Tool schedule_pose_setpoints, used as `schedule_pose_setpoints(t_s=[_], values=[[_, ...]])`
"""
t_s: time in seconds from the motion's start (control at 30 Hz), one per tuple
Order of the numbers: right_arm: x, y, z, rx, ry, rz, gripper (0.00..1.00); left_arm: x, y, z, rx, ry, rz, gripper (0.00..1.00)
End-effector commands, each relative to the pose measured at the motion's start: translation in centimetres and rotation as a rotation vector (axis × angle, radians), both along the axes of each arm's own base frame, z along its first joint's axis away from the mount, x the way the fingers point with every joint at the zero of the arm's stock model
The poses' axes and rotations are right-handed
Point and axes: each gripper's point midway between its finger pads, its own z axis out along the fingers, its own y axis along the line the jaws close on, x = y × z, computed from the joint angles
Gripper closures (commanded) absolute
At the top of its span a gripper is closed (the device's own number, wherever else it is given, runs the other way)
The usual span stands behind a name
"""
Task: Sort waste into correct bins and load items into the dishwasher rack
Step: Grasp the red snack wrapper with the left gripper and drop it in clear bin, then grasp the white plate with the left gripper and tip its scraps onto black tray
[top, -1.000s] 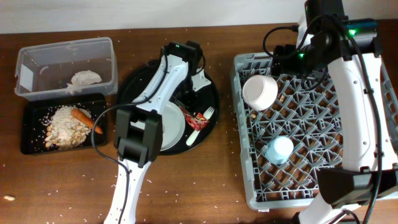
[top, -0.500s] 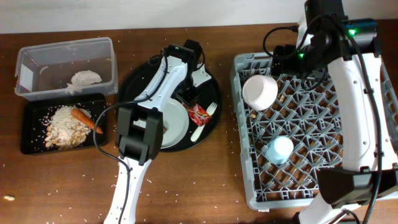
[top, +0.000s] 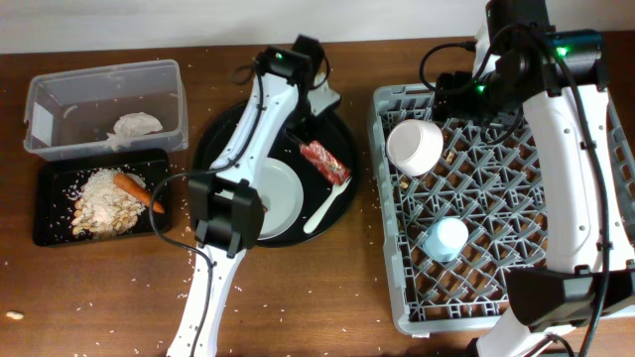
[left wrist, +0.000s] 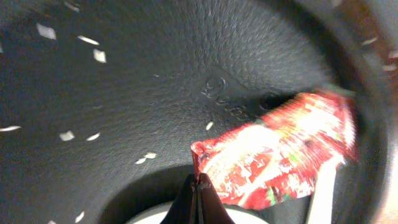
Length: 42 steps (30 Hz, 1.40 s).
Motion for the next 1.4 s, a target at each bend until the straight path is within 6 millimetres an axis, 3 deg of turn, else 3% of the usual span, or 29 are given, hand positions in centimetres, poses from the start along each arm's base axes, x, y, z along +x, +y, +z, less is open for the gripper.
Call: schedule_pose_setpoints(t_s=[0.0,0.1,0.23,0.33,0.37,0.53,0.7,0.73,0.77,0.8,0.83,0.97,1.1,1.2,1.3,1.37], values=[[-0.1,-0.1,-0.3,-0.009,0.010,0.006,0.13,0.3,-0.4,3.6,-0.042,-0.057,0.015,1.00],[-0.1,-0.1,-0.3,-0.009,0.012,0.006,0.14,1.0,0.9,6.7,-0.068,-0.117,0.051,1.00],[-0.2,-0.1,-0.3,-0.009,0.014,0.006,0.13,3.4,6.8,12.0,-0.115,-0.235,0.243,1.00],[-0.2,-0.1,-0.3,-0.009,0.014,0.006,0.13,4.9,14.8,16.4,-0.139,-0.343,0.444,1.00],[-0.2,-0.1,-0.3,-0.009,0.014,0.006,0.13,5.4,18.3,17.5,-0.145,-0.378,0.537,1.00],[-0.2,-0.1,-0.3,-0.009,0.014,0.006,0.13,5.6,28.1,18.6,-0.133,-0.434,0.756,1.00],[-0.2,-0.1,-0.3,-0.009,0.014,0.006,0.13,5.4,33.6,17.2,-0.109,-0.427,0.859,1.00],[-0.2,-0.1,-0.3,-0.009,0.014,0.006,0.13,5.3,34.4,16.1,-0.101,-0.403,0.875,0.90],[-0.2,-0.1,-0.3,-0.009,0.014,0.006,0.13,5.3,34.6,15.6,-0.098,-0.390,0.880,0.62],[-0.2,-0.1,-0.3,-0.009,0.014,0.006,0.13,5.5,34.7,14.9,-0.096,-0.377,0.881,0.23],[-0.2,-0.1,-0.3,-0.009,0.014,0.006,0.13,5.6,34.7,14.6,-0.096,-0.372,0.881,0.06],[-0.2,-0.1,-0.3,-0.009,0.014,0.006,0.13,5.0,33.6,16.5,-0.144,-0.387,0.864,0.01],[-0.3,-0.2,-0.3,-0.009,0.018,0.006,0.13,2.6,26.2,19.7,-0.407,-0.307,0.609,0.02],[-0.7,-0.2,-0.5,-0.012,0.038,0.006,0.13,2.4,19.7,21.1,-0.528,-0.267,0.498,0.02],[-1.2,-0.7,-0.7,-0.037,0.058,-0.002,0.13,1.7,13.1,19.0,-0.358,-0.230,0.425,0.02],[-1.2,-0.7,-0.7,-0.038,0.058,-0.002,0.13,-0.4,8.4,15.5,-0.219,-0.136,0.327,0.02]])
